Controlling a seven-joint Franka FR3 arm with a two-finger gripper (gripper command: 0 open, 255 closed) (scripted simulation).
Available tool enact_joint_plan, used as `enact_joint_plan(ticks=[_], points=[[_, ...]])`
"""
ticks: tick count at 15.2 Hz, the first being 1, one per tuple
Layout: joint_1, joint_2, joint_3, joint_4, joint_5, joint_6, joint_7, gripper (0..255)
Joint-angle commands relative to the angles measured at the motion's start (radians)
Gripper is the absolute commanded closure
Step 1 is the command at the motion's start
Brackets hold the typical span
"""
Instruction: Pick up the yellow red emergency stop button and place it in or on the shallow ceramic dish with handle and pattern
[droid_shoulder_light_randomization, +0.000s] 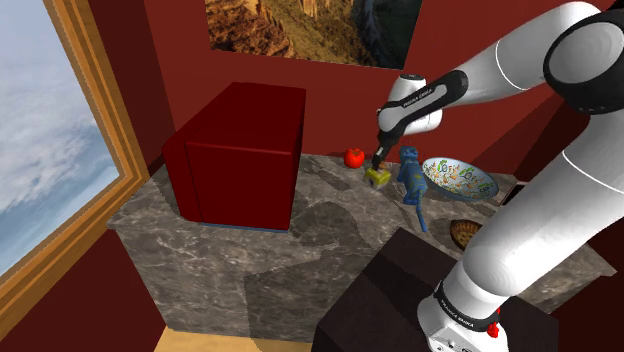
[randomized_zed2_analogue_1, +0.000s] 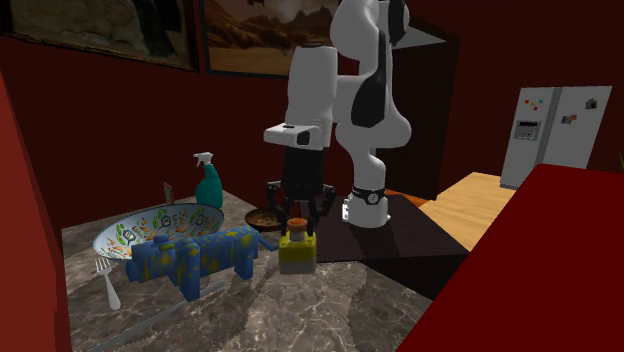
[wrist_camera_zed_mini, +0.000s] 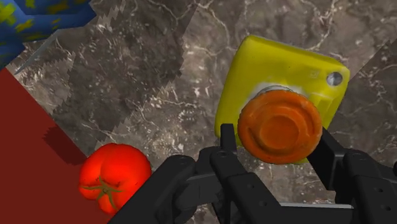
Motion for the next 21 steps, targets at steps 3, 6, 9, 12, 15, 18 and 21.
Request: enact_joint_plan(ticks=[3,6,9,12,15,18,21], points=[[-0.043,-0.104,-0.024,-0.073,-0.054,-0.022,-0.024,255],[-0.093,-0.197,-0.05,-0.142,-0.105,-0.04,-0.058,255],[-0.149,-0.289,-0.078,-0.2,-0.154,-0.067,-0.101,255],[-0.212,-0.377,-0.11,-0.247,-0.2,-0.101,-0.153,255],[-0.277,-0.46,-0.146,-0.283,-0.244,-0.141,-0.215,255],[-0.344,-0.534,-0.186,-0.306,-0.286,-0.185,-0.284,255],[-0.41,-0.597,-0.23,-0.317,-0.323,-0.231,-0.361,255]])
